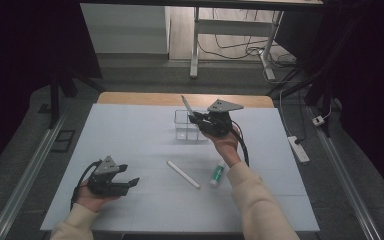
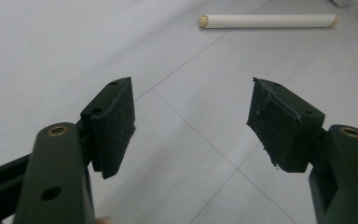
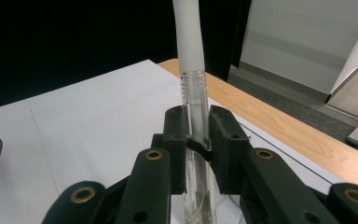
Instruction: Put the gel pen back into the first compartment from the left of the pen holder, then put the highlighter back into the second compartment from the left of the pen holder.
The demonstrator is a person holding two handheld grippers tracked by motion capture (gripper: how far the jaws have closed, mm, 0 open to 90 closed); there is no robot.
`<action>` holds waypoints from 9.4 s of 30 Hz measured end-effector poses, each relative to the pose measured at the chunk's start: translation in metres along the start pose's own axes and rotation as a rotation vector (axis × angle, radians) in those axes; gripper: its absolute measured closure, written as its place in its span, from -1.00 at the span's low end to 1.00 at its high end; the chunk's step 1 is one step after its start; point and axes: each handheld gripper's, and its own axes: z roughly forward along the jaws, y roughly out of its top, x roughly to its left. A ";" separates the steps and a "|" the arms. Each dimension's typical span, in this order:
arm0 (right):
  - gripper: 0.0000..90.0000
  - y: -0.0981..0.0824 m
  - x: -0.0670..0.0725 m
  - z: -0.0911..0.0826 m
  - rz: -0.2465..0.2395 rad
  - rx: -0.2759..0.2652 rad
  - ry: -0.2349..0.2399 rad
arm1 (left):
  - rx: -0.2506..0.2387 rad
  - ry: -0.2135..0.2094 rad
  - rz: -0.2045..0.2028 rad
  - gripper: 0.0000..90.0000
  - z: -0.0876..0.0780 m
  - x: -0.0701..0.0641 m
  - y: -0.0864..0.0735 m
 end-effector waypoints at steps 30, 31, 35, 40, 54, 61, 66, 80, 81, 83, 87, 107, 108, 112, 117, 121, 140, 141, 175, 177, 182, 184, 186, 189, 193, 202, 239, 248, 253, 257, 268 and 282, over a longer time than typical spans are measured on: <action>0.70 0.007 -0.010 0.037 0.033 -0.024 -0.013 | 0.001 -0.006 0.000 -0.30 0.000 0.001 -0.001; 0.70 0.008 -0.011 0.038 0.036 -0.028 -0.016 | 0.001 -0.006 0.000 -0.30 0.001 0.001 -0.001; 0.69 0.009 -0.014 0.040 0.043 -0.032 -0.022 | 0.002 -0.005 -0.001 -0.30 0.001 0.002 -0.001; 0.70 0.009 -0.017 0.043 0.056 -0.045 -0.020 | 0.002 -0.006 -0.002 -0.30 0.001 0.002 -0.001; 0.69 0.010 -0.020 0.054 0.061 -0.046 -0.027 | 0.008 -0.006 -0.001 -0.29 0.003 0.002 -0.001; 0.69 0.009 -0.021 0.059 0.077 -0.051 -0.027 | 0.009 -0.007 -0.001 -0.29 0.003 0.002 -0.001; 0.69 0.009 -0.022 0.061 0.083 -0.054 -0.023 | 0.011 -0.009 -0.001 -0.29 0.003 0.002 -0.001; 0.69 0.010 -0.022 0.079 0.092 -0.065 -0.011 | 0.018 -0.014 -0.001 -0.29 0.004 0.003 -0.002; 0.69 0.010 -0.022 0.079 0.092 -0.068 -0.010 | 0.019 -0.014 -0.001 -0.29 0.004 0.003 -0.002; 0.69 0.009 -0.022 0.081 0.096 -0.068 -0.010 | 0.020 -0.015 0.000 -0.29 0.004 0.003 -0.002; 0.69 0.007 -0.023 0.082 0.102 -0.068 -0.012 | 0.023 -0.015 0.001 -0.29 0.004 0.003 -0.002; -0.17 0.003 -0.023 0.072 0.107 -0.028 -0.077 | 0.020 -0.012 -0.002 -0.29 0.004 0.005 -0.002; -0.16 0.003 -0.023 0.071 0.106 -0.028 -0.074 | 0.021 -0.013 -0.002 -0.29 0.004 0.005 -0.002; -0.13 0.002 -0.023 0.065 0.101 -0.012 -0.058 | 0.021 -0.012 -0.001 -0.30 0.004 0.004 -0.002; -0.12 -0.001 -0.023 0.057 0.104 0.005 -0.033 | 0.024 -0.010 0.001 -0.29 0.004 0.005 -0.003; -0.10 -0.004 -0.023 0.046 0.099 0.014 -0.020 | 0.025 -0.008 0.001 -0.29 0.004 0.005 -0.003; -0.10 -0.018 -0.021 0.009 0.076 0.062 0.017 | 0.020 -0.001 -0.002 -0.29 0.003 0.006 -0.003; -0.10 -0.018 -0.020 0.007 0.071 0.069 0.020 | 0.020 -0.001 -0.003 -0.29 0.003 0.006 -0.003; -0.11 -0.035 0.011 -0.027 0.018 0.200 0.125 | 0.017 0.010 -0.003 -0.30 0.001 0.007 -0.003; -0.12 -0.036 0.012 -0.028 0.019 0.212 0.129 | 0.013 0.011 -0.003 -0.30 0.000 0.007 -0.003; -0.13 -0.036 0.018 -0.027 0.005 0.245 0.135 | 0.012 0.012 -0.002 -0.30 0.000 0.007 -0.003; -0.13 -0.035 0.019 -0.026 0.005 0.256 0.142 | 0.011 0.013 -0.003 -0.30 -0.001 0.007 -0.003; -0.14 -0.035 0.021 -0.024 0.006 0.264 0.147 | 0.010 0.013 -0.004 -0.30 -0.001 0.008 -0.003; -0.15 -0.036 0.022 -0.022 0.002 0.281 0.155 | 0.009 0.012 -0.006 -0.30 -0.001 0.008 -0.004; -0.15 -0.037 0.024 -0.019 0.006 0.303 0.168 | 0.007 0.012 -0.005 -0.30 -0.002 0.008 -0.004; -0.15 -0.038 0.030 -0.014 -0.004 0.338 0.176 | 0.010 0.013 -0.003 -0.30 -0.001 0.008 -0.004; -0.13 -0.060 0.065 0.021 -0.079 0.527 0.198 | 0.020 0.016 0.002 -0.31 0.000 0.008 -0.005; -0.12 -0.066 0.073 0.033 -0.107 0.564 0.196 | 0.022 0.016 0.001 -0.31 0.000 0.008 -0.005; -0.11 -0.070 0.075 0.038 -0.110 0.578 0.193 | 0.023 0.016 0.002 -0.31 0.001 0.008 -0.005; -0.11 -0.072 0.077 0.043 -0.118 0.588 0.190 | 0.025 0.015 0.004 -0.31 0.001 0.008 -0.005; 0.12 -0.078 0.084 0.051 -0.153 0.613 0.170 | 0.030 0.015 0.003 -0.31 0.002 0.009 -0.006; 0.64 -0.076 0.090 0.060 -0.120 0.672 0.127 | 0.031 0.017 0.004 -0.31 0.002 0.009 -0.006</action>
